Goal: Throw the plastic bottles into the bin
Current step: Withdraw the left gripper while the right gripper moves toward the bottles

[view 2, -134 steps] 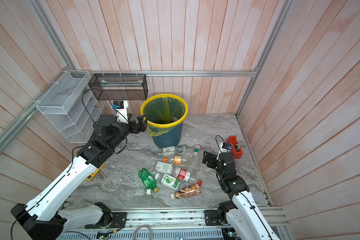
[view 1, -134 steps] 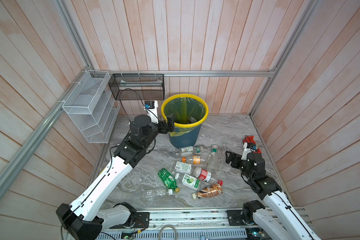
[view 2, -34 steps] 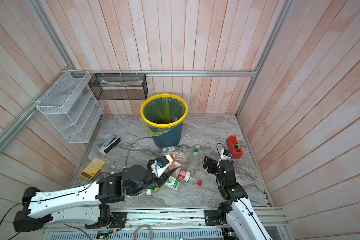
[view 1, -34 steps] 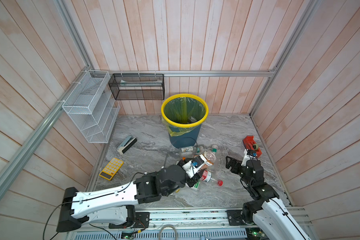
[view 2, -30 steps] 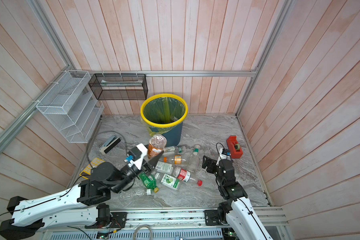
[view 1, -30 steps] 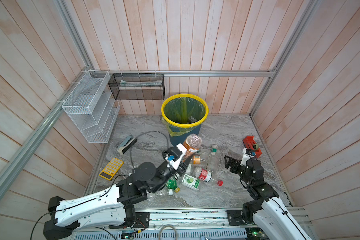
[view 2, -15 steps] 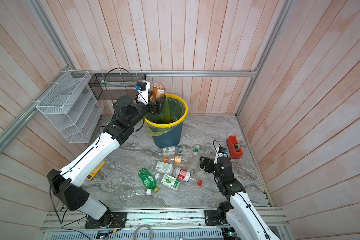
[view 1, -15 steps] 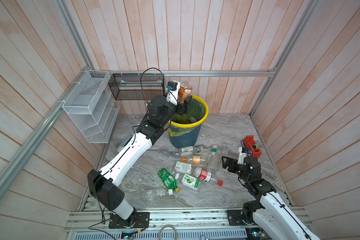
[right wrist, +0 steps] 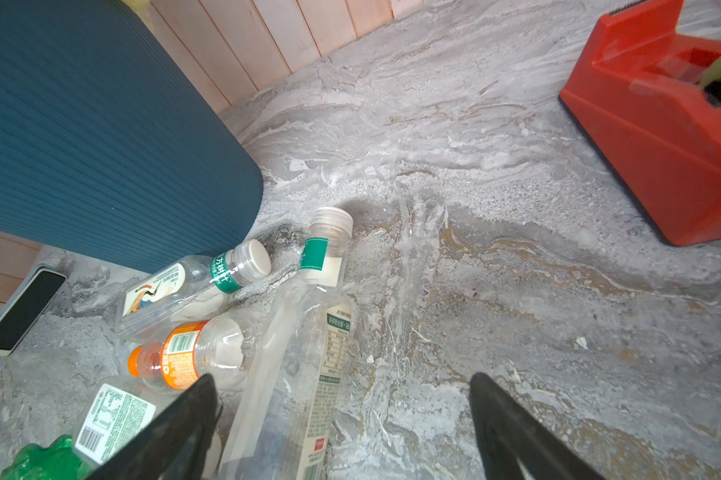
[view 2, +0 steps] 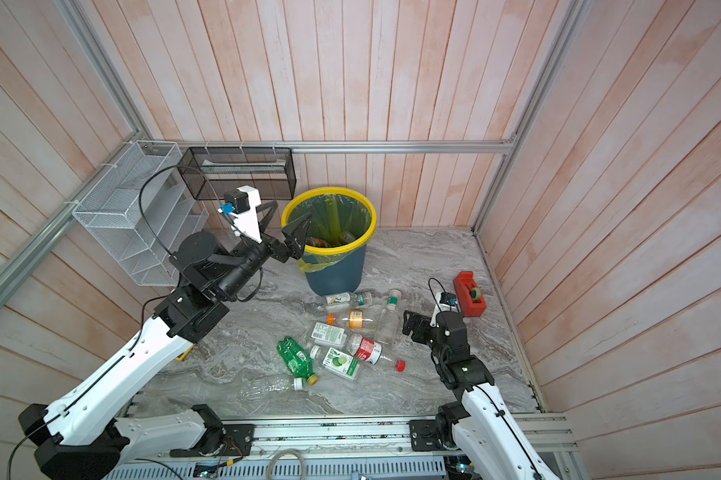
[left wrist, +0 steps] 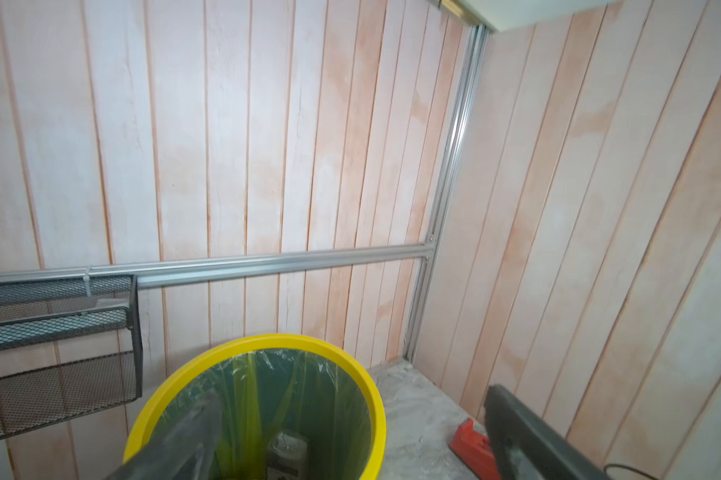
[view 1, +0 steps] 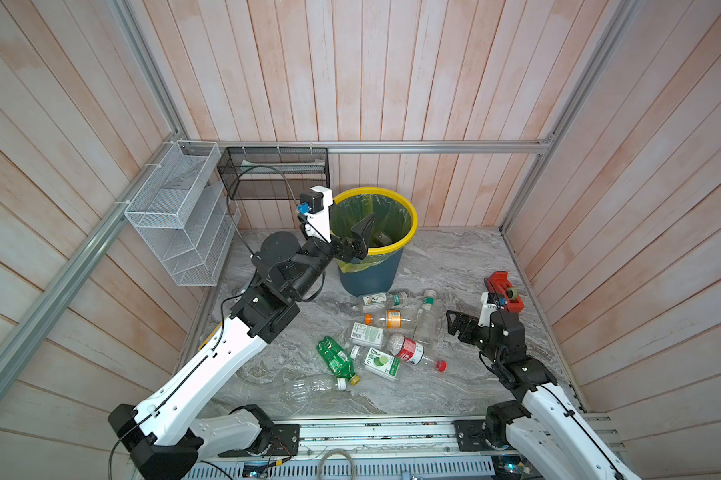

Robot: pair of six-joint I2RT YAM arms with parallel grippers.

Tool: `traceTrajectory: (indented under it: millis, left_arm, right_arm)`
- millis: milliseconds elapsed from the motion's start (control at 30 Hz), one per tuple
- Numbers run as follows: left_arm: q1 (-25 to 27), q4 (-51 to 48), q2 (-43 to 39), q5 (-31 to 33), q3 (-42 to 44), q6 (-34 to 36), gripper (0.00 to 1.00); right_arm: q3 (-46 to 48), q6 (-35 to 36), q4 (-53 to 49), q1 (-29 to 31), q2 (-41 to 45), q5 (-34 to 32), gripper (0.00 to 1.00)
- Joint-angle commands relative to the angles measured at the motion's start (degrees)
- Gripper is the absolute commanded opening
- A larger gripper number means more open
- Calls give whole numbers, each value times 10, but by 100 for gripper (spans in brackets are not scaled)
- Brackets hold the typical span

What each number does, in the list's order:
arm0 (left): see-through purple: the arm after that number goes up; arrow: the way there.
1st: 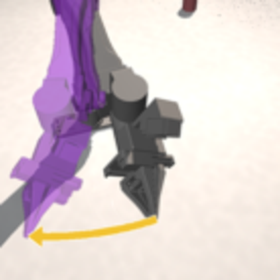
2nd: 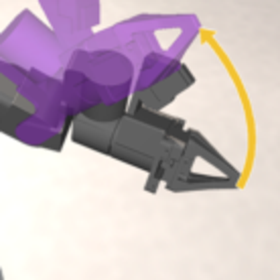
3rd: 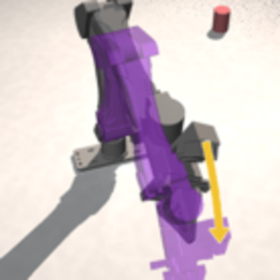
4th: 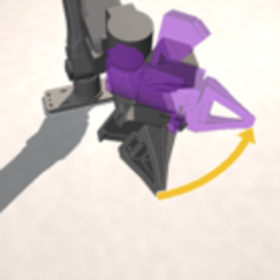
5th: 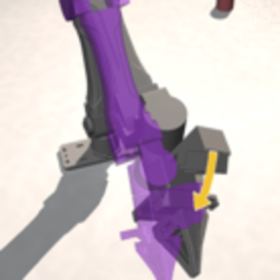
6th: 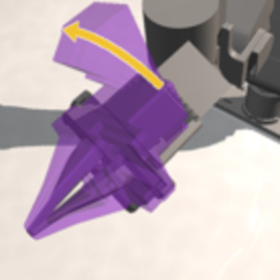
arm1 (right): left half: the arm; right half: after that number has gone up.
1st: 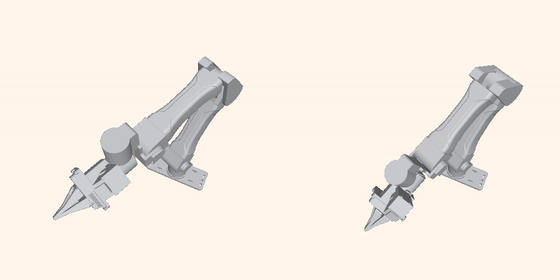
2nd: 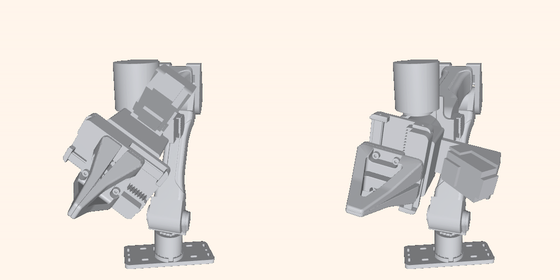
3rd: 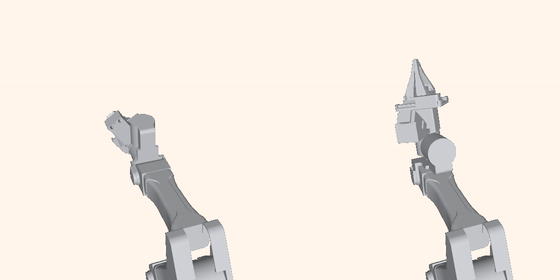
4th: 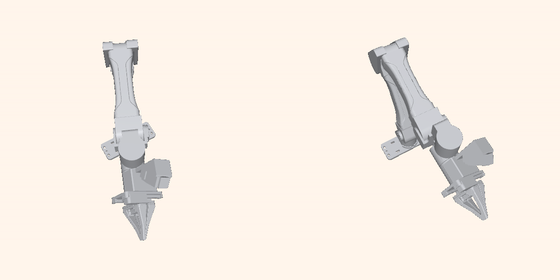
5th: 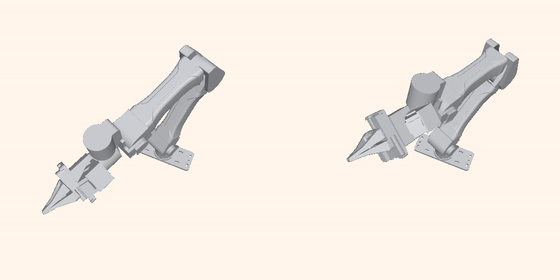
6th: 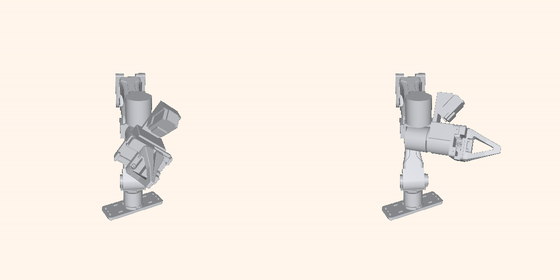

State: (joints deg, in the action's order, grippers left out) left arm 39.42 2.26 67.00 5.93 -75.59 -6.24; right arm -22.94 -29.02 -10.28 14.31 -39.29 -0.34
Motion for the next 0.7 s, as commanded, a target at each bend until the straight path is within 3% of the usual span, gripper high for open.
traceTrajectory:
  millis: [0,200,400,667]
  left_arm:
    - [4,-12,-9,50,66,0,100]
    - [10,-27,-77,92,182,-41,100]
    - [3,-75,-119,141,257,-78,100]
    - [-45,-138,-179,124,335,-196,100]
  right_arm:
    - [-14,-6,8,-2,-16,9,93]
    - [-9,17,29,4,-32,61,91]
    - [-3,41,29,25,-17,69,89]
    - [9,17,27,82,-22,40,86]
